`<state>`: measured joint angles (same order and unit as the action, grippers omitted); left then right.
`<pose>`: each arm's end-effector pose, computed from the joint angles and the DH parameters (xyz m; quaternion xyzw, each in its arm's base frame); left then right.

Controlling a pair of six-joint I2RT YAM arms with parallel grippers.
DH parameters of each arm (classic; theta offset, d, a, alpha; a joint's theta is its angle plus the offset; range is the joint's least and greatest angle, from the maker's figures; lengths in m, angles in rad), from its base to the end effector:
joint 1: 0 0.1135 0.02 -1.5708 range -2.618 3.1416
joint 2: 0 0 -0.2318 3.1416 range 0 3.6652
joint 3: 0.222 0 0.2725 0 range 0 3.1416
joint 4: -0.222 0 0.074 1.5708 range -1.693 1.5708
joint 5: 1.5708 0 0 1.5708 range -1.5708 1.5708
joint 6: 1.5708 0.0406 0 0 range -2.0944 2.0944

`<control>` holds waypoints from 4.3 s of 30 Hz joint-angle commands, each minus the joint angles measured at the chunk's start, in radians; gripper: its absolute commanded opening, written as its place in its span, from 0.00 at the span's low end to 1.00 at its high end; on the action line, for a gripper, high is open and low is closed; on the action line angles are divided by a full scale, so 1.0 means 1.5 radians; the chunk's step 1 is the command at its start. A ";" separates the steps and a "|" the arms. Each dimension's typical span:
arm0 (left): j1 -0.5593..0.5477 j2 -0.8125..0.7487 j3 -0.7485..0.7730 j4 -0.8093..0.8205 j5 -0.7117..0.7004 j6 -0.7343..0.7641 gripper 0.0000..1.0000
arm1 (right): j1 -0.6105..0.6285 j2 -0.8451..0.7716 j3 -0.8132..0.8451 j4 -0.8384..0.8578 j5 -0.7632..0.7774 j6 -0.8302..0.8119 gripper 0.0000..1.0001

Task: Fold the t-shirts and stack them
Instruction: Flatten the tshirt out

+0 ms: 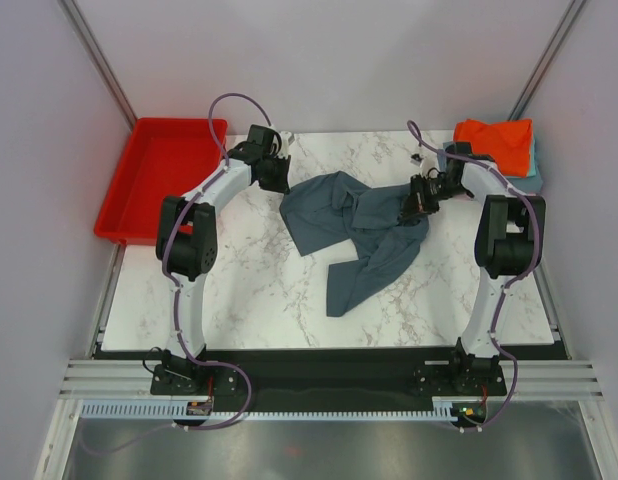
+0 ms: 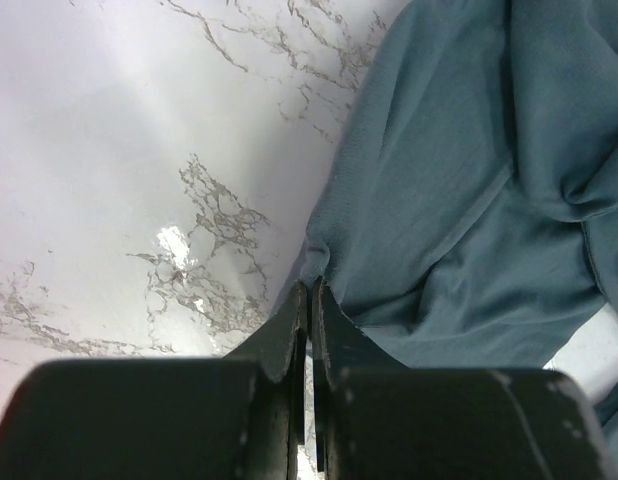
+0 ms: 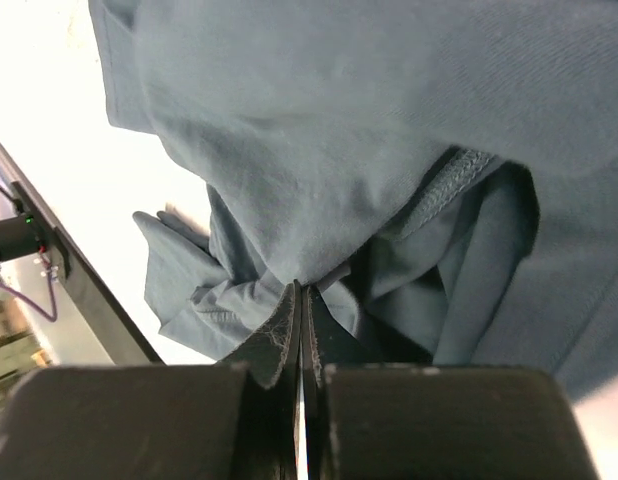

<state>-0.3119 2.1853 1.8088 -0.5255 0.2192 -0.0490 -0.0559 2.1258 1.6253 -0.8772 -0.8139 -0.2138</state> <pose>0.4668 -0.1598 0.1718 0.1587 0.9261 -0.1602 0.3024 0.4247 0.0058 0.1356 -0.1101 0.9082 0.3785 0.1407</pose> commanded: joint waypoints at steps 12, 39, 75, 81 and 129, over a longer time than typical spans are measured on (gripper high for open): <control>-0.019 -0.120 -0.011 0.004 0.000 0.055 0.02 | 0.028 -0.137 0.149 0.034 0.065 -0.001 0.00; -0.039 -0.392 -0.034 -0.031 -0.078 0.193 0.02 | 0.023 -0.270 0.398 0.149 0.382 0.079 0.00; -0.018 -0.703 -0.290 -0.066 -0.004 0.240 0.02 | -0.019 -0.682 0.149 0.141 0.396 0.221 0.00; 0.003 -0.518 -0.351 -0.017 -0.006 0.230 0.02 | -0.017 -0.520 0.040 0.184 0.356 0.210 0.00; 0.189 -0.088 -0.225 -0.210 0.288 0.001 0.39 | 0.000 -0.140 0.211 0.183 0.362 0.175 0.00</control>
<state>-0.0277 2.0319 1.4166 -0.8459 0.6559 -0.0189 -0.0563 1.9358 1.9240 -0.6281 -0.2653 0.0559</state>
